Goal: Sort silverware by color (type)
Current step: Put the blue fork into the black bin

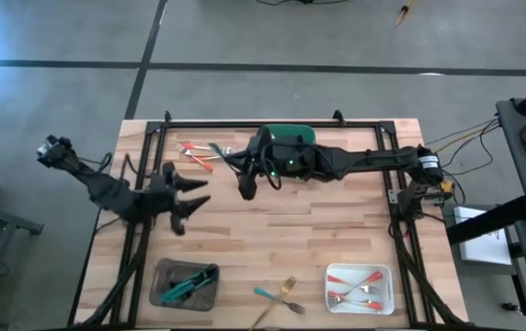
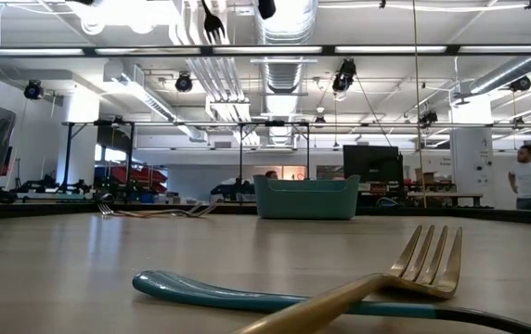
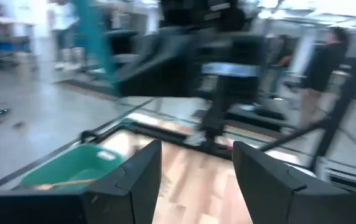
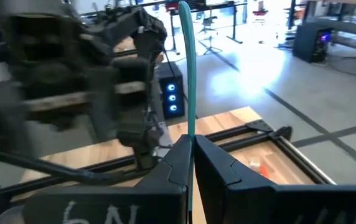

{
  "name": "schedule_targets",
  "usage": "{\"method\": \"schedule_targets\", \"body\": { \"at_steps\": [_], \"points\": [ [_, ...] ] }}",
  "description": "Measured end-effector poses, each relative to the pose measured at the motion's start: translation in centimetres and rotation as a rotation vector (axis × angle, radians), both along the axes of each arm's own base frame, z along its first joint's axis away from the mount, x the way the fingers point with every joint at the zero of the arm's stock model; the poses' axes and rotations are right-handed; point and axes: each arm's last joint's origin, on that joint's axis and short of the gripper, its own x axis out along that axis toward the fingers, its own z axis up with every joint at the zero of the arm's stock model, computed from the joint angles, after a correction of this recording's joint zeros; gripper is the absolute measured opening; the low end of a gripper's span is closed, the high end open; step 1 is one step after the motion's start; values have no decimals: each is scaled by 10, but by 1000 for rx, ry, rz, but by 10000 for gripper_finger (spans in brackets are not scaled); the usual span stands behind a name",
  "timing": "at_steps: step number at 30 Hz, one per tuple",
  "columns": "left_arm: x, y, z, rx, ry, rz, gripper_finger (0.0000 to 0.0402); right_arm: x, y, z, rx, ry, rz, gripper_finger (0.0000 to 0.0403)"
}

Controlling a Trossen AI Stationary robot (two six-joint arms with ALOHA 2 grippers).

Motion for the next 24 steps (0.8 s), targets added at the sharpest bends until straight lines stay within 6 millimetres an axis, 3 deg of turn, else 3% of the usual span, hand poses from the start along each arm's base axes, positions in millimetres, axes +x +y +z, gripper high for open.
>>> {"method": "schedule_targets", "body": {
  "at_steps": [10, 24],
  "points": [
    [24, 29, -7, -20, 31, 120, 180, 0, 0, 1, -27, 3, 11, 8],
    [52, 31, -7, 9, 90, 160, 180, 0, 2, 4, -47, -31, 69, 8]
  ]
}}
